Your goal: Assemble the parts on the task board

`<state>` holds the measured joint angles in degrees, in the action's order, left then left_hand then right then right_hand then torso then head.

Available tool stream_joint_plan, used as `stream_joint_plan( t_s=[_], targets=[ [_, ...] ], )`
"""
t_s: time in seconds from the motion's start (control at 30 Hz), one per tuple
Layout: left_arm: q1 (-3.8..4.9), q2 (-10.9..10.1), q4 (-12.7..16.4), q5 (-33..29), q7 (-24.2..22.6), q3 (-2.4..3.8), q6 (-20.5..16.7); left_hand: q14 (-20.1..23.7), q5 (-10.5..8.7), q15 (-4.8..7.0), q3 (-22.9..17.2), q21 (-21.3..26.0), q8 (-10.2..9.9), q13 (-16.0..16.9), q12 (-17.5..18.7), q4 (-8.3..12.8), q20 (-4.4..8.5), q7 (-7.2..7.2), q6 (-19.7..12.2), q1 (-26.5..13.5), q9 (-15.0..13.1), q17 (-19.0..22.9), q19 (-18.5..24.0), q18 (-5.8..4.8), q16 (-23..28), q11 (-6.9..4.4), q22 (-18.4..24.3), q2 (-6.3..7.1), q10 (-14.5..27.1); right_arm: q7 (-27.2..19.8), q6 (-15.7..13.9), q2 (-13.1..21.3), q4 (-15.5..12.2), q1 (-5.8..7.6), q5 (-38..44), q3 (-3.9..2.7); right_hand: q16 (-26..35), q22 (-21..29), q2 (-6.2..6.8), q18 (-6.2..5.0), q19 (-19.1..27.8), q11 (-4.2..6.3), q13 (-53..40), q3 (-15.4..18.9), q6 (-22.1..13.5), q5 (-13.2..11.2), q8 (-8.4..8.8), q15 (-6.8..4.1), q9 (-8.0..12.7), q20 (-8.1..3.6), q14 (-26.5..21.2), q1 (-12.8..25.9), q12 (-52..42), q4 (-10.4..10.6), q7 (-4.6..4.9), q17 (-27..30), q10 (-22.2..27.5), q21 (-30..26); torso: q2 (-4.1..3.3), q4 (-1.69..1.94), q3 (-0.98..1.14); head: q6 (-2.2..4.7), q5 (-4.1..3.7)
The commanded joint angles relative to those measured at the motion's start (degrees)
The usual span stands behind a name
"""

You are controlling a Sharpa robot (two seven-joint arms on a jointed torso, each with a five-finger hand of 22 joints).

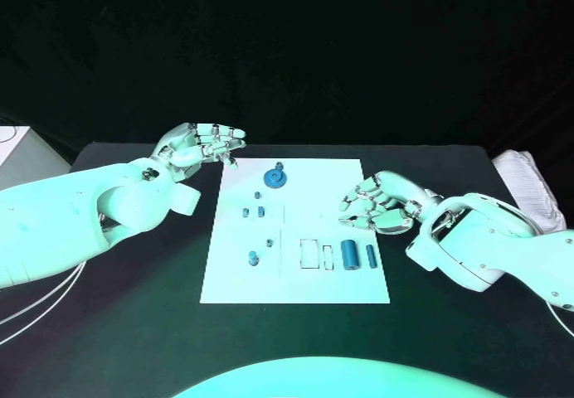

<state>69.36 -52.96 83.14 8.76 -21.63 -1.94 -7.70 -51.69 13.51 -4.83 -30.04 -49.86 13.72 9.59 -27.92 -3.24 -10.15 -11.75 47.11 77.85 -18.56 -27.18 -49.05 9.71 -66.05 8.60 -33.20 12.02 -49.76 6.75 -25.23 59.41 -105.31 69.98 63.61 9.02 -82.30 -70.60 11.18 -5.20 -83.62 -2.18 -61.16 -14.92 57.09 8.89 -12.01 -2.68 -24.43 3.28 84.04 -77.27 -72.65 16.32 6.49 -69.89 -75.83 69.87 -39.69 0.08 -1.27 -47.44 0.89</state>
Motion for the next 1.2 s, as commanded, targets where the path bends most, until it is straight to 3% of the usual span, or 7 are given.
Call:
stream_joint_plan(
  t_s=[0.03,0.37,0.57,0.87,1.2],
  targets=[
    [-0.19,-0.3,0.8,-0.5,-0.6,0.04,1.0,0.4,0.18,0.15,0.3,0.2,0.2,-0.1,-0.4,-0.1,0.10,-0.31,0.0,0.0,0.0,0.1,-0.3,0.81,0.1,0.01,0.1,-0.41,0.4,5.2,5.0,1.7,-1.0,-0.19,-2.3,0.25,-2.3,-2.8,-0.28,1.16,-1.2,0.47,-11.4,1.1,0.0,-0.1,-1.14,0.10,-0.4,-0.15,3.3,1.9,-7.1,0.1,-0.02,-5.2,-4.5,2.7,0.23,-0.30,0.04,-0.19,-1.07],
    [-0.62,-0.9,2.2,-0.6,-0.7,0.04,1.0,0.4,0.18,0.13,0.4,0.2,0.2,-0.1,-0.4,-0.2,0.09,-0.31,0.0,-0.1,0.0,0.1,-0.3,0.81,0.1,0.02,0.1,-0.40,0.4,13.5,5.1,4.0,-3.3,-2.50,4.4,0.92,-5.1,-7.0,-1.01,2.00,-2.2,0.72,-19.5,6.4,0.1,1.5,-3.10,-0.01,-0.9,-0.22,4.5,7.2,-11.4,0.4,-0.48,-12.5,-8.1,6.9,0.51,-0.66,0.04,-0.60,-1.48],
    [-0.72,-1.1,2.6,-0.7,-0.7,0.04,1.0,0.4,0.19,0.13,0.4,0.2,0.1,-0.1,-0.4,-0.2,0.08,-0.32,0.0,-0.1,0.0,0.1,-0.3,0.81,0.1,0.03,0.1,-0.39,0.4,17.2,4.1,3.3,-3.1,-3.68,7.2,1.07,-5.5,-7.8,-1.84,2.12,-2.3,0.81,-20.0,10.7,-0.1,1.9,-3.96,-0.06,-1.0,-0.23,4.6,8.8,-11.3,0.4,-0.62,-13.4,-8.2,7.5,0.40,-0.53,0.00,-0.53,-1.62],
    [-0.75,-1.3,2.9,-0.8,-0.8,0.04,1.1,0.4,0.18,0.11,0.5,0.3,0.1,-0.1,-0.5,-0.3,0.07,-0.33,-0.1,-0.2,0.0,0.1,-0.3,0.80,0.1,0.04,0.1,-0.36,0.4,19.4,3.4,1.2,-2.0,-4.54,10.4,1.11,-5.5,-8.1,-2.52,2.16,-2.3,0.81,-20.1,13.1,-0.3,2.1,-4.39,-0.05,-1.0,-0.20,4.6,9.1,-11.0,0.5,-0.62,-13.6,-8.0,7.7,0.33,-0.35,-0.01,-0.72,-1.67],
    [-0.76,-1.4,3.0,-0.8,-0.7,0.04,1.2,0.4,0.18,0.11,0.5,0.3,0.1,-0.1,-0.5,-0.3,0.07,-0.33,-0.1,-0.2,0.0,0.1,-0.3,0.80,0.1,0.04,0.1,-0.36,0.4,20.5,3.8,-1.6,-0.1,-5.76,13.1,1.13,-5.5,-8.4,-3.04,2.19,-2.3,0.80,-20.2,15.1,-0.4,2.2,-4.72,-0.03,-1.0,-0.18,4.6,9.6,-10.9,0.5,-0.63,-13.8,-8.0,7.9,0.37,-0.44,-0.02,-1.06,-1.53]
  ],
)
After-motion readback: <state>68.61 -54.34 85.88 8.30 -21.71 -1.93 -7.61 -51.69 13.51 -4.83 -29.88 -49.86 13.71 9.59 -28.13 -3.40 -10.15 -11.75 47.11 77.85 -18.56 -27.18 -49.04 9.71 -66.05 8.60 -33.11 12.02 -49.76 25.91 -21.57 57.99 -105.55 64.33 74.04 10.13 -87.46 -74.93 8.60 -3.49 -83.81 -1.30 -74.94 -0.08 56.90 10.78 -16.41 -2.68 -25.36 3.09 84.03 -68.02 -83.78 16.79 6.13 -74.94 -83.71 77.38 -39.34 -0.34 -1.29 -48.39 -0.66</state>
